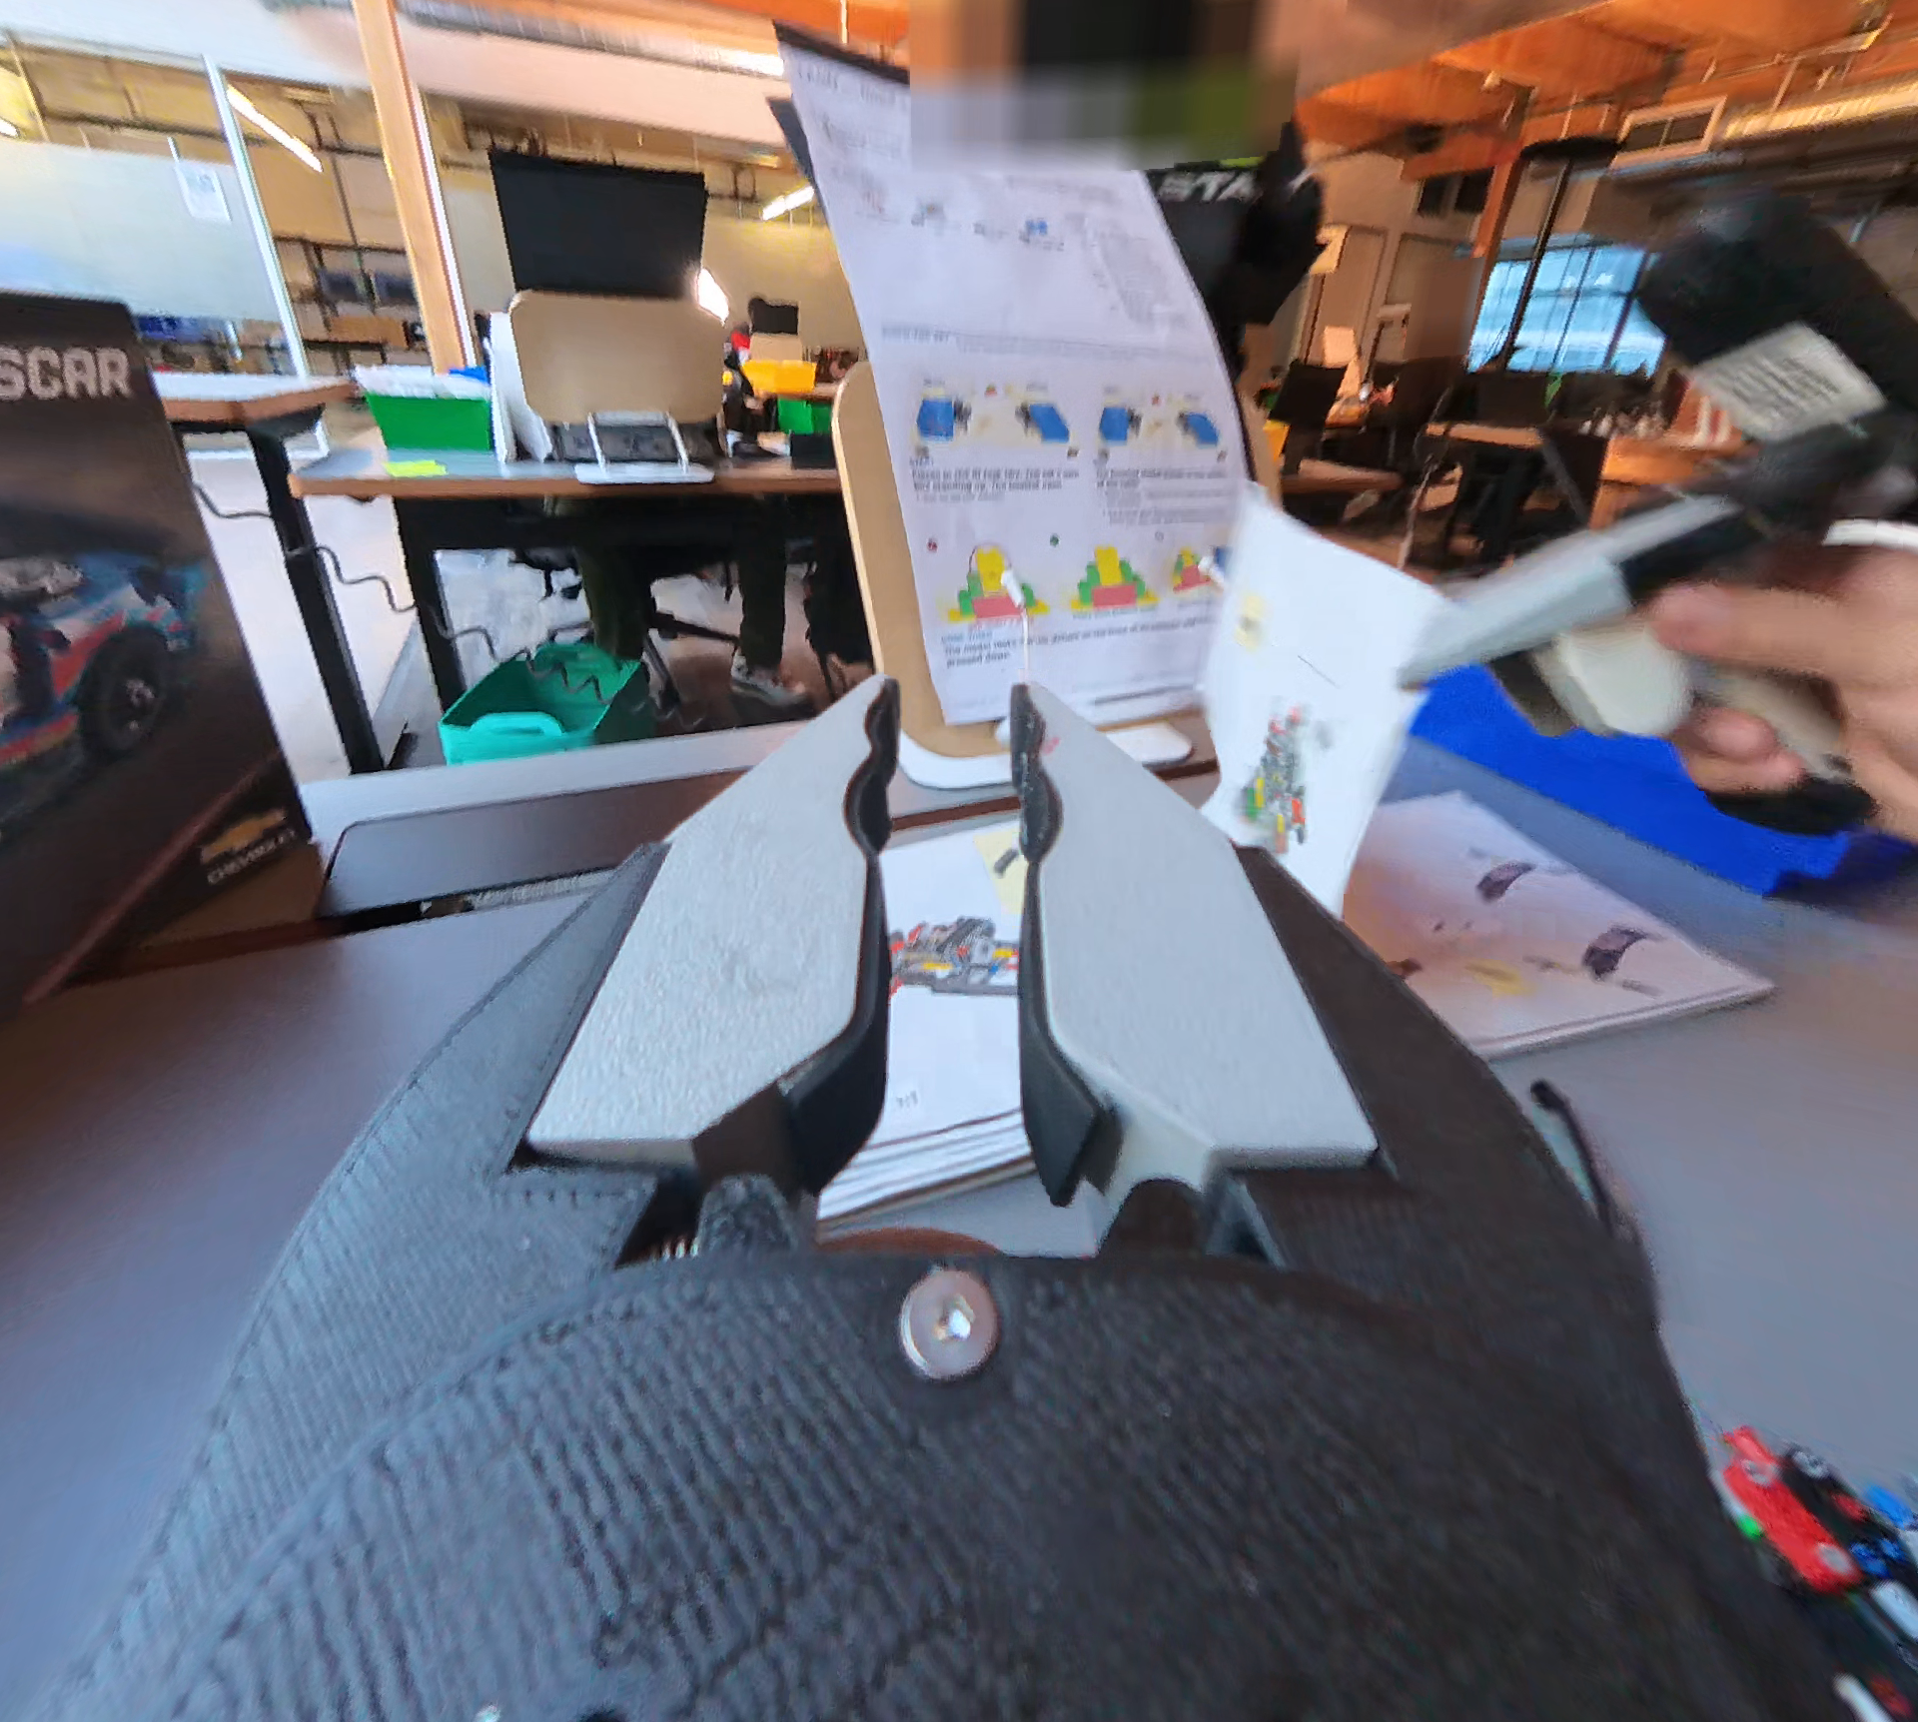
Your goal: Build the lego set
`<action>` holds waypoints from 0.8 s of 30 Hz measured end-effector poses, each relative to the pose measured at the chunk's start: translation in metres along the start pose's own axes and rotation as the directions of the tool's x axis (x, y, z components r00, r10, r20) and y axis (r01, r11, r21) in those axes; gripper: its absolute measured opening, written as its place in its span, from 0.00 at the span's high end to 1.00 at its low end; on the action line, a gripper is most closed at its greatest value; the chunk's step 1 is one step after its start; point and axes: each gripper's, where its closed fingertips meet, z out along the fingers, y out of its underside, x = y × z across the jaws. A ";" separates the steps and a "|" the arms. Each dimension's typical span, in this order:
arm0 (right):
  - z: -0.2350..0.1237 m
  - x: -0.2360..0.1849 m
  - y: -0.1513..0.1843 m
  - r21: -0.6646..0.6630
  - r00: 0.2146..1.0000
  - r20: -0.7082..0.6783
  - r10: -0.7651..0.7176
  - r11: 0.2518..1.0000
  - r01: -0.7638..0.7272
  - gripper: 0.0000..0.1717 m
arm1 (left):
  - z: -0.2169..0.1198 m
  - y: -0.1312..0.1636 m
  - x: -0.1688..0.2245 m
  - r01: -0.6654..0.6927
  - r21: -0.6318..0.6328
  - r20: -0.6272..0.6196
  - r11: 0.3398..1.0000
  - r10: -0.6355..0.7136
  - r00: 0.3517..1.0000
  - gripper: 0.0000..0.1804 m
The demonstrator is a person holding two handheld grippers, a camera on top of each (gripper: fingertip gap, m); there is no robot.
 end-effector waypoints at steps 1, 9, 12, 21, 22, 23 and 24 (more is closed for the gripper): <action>0.024 -0.008 -0.003 -0.054 0.998 0.055 0.018 0.998 -0.015 1.00 | 0.002 0.005 -0.001 -0.006 -0.015 0.002 1.000 0.006 1.000 0.90; 0.172 -0.020 0.027 -0.381 0.981 0.130 0.143 0.921 -0.084 1.00 | 0.000 0.017 -0.037 -0.060 -0.064 0.127 0.996 0.068 0.990 0.90; 0.195 -0.039 0.033 -0.410 0.945 0.233 0.231 0.904 -0.120 1.00 | -0.002 0.022 -0.049 0.004 -0.076 0.138 0.997 0.007 0.990 0.90; 0.121 -0.102 -0.003 -0.328 0.888 0.425 0.177 0.944 -0.031 0.91 | -0.002 0.028 -0.058 0.080 -0.085 0.129 0.993 -0.069 0.989 0.90; 0.100 -0.098 -0.005 -0.295 0.908 0.397 0.132 0.955 -0.010 0.90 | -0.001 0.028 -0.056 0.085 -0.085 0.123 0.993 -0.075 0.990 0.90; 0.077 -0.091 -0.004 -0.261 0.932 0.352 0.080 0.965 0.016 0.90 | -0.001 0.029 -0.055 0.091 -0.086 0.115 0.992 -0.081 0.990 0.90; 0.054 -0.080 0.000 -0.231 0.955 0.293 0.034 0.972 0.037 0.90 | 0.000 0.029 -0.052 0.096 -0.088 0.105 0.992 -0.086 0.991 0.90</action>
